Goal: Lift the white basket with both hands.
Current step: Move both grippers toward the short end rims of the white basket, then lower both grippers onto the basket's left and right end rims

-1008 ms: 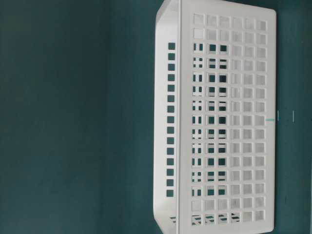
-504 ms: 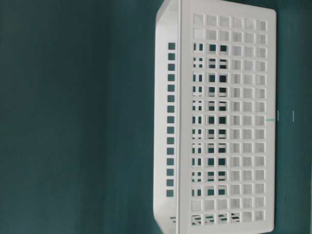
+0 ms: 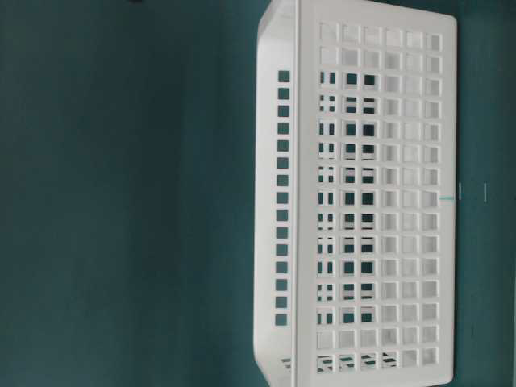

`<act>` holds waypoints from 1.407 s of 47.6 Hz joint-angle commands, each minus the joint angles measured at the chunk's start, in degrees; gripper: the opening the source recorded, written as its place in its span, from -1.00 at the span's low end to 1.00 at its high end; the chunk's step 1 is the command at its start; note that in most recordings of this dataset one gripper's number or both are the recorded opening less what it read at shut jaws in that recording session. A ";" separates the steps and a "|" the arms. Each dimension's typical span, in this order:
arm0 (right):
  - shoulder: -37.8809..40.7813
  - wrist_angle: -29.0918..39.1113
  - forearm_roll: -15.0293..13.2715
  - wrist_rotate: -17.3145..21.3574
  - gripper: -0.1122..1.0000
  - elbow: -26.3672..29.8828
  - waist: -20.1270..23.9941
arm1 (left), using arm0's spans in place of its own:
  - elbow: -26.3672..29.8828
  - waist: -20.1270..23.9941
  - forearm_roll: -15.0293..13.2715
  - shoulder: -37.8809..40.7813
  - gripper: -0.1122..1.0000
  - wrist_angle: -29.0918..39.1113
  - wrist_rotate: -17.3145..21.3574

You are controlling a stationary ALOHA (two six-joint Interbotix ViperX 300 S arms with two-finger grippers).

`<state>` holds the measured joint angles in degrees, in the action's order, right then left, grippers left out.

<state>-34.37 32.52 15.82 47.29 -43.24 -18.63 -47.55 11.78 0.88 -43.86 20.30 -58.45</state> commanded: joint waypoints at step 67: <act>21.09 30.76 -12.92 10.81 0.09 18.02 -0.70 | 10.81 2.81 0.79 16.52 0.23 22.85 -6.77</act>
<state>-13.62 63.72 2.72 57.39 -25.05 -19.51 -37.79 14.50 1.49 -27.42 43.33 -64.95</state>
